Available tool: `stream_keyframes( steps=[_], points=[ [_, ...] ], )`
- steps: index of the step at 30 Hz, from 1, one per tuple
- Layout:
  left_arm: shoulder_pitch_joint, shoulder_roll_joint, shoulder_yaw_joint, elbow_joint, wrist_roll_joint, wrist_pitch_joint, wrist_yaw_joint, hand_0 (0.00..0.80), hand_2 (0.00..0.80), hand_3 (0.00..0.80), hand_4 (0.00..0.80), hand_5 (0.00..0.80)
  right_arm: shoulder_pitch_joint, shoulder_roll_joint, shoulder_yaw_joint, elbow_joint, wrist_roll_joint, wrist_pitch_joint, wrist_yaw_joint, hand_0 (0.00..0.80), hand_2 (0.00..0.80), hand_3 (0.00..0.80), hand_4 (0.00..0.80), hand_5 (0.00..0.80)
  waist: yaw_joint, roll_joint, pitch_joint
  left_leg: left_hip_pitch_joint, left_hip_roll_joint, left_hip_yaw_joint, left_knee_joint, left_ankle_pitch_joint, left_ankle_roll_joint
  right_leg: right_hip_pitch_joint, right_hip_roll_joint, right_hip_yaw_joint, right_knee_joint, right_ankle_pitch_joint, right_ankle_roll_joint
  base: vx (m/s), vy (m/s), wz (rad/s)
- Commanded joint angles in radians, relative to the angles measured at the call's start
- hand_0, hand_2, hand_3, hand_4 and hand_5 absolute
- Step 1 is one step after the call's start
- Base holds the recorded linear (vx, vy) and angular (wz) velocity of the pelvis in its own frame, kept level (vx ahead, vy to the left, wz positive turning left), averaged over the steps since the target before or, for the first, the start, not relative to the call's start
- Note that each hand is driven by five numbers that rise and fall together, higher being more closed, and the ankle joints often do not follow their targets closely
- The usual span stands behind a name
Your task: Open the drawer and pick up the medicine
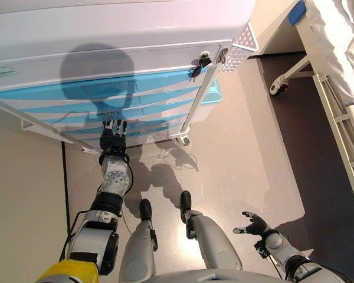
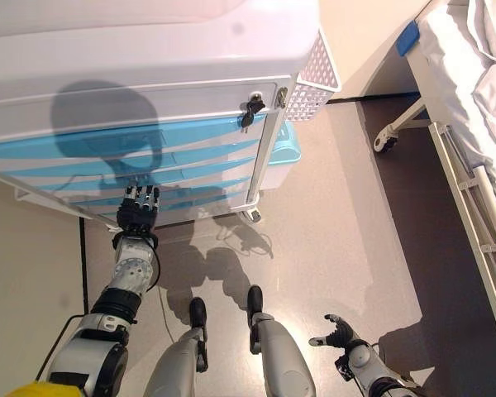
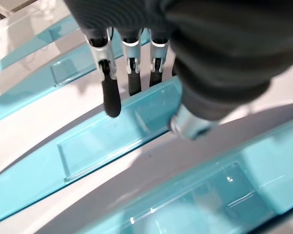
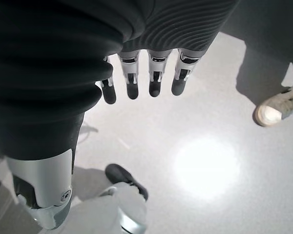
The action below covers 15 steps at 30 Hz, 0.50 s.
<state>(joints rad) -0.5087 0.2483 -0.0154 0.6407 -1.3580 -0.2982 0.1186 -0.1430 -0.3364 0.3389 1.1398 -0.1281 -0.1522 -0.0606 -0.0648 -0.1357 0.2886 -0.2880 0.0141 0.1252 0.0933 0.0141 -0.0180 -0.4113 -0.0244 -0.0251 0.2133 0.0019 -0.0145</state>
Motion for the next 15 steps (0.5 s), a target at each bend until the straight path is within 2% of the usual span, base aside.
stream_keyframes(
  steps=[1,15],
  points=[
    [-0.233,0.074,0.001,-0.209,0.088,-0.101,-0.160,0.800,0.800,0.800,0.800,0.800,0.041,-0.057,0.054,0.020,-0.012,0.005,0.001,0.000,0.000,0.000,0.000,0.000,-0.020,0.040,-0.101,-0.073,-0.057,-0.018,0.062,-0.025,0.038,-0.013,-0.007,-0.003,0.010,0.057,0.081,0.000,0.000,0.00],
    [-0.199,0.078,-0.001,-0.229,0.114,-0.096,-0.158,0.800,0.800,0.800,0.800,0.800,0.032,-0.050,0.060,0.023,-0.014,0.004,-0.002,0.000,0.000,0.000,0.000,0.000,-0.007,0.036,-0.085,-0.085,-0.056,-0.026,0.058,-0.010,0.038,-0.031,-0.013,-0.015,0.025,0.055,0.078,0.000,0.000,0.00]
  ],
)
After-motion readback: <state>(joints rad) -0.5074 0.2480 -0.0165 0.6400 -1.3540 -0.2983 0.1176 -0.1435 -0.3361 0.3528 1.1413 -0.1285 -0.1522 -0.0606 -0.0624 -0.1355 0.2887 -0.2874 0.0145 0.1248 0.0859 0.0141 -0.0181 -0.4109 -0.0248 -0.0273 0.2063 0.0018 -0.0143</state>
